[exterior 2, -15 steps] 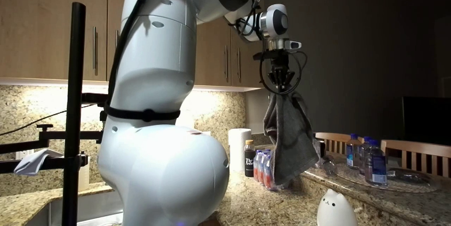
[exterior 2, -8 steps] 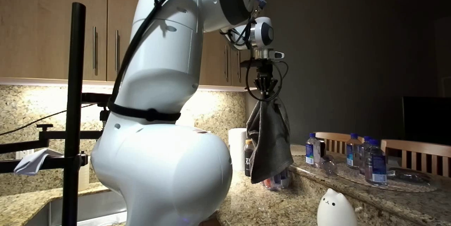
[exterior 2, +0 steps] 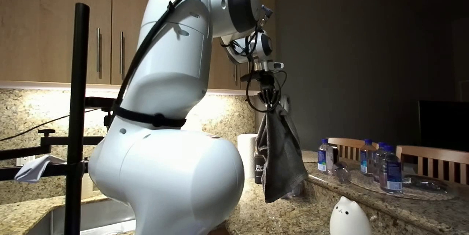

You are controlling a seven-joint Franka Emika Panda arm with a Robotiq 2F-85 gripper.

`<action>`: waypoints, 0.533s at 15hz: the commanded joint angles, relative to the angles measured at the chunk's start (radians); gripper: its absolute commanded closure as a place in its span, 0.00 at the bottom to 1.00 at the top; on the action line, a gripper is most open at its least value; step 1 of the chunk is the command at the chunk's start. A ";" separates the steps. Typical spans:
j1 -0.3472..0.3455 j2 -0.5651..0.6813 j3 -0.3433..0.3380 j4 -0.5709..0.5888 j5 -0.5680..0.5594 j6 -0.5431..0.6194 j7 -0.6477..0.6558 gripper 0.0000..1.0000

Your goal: Move the towel to the left

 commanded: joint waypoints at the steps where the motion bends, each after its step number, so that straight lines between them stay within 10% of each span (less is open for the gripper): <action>1: 0.018 0.011 0.008 -0.040 -0.035 -0.034 0.133 0.92; 8: 0.029 0.026 -0.002 -0.232 -0.060 0.221 0.385 0.92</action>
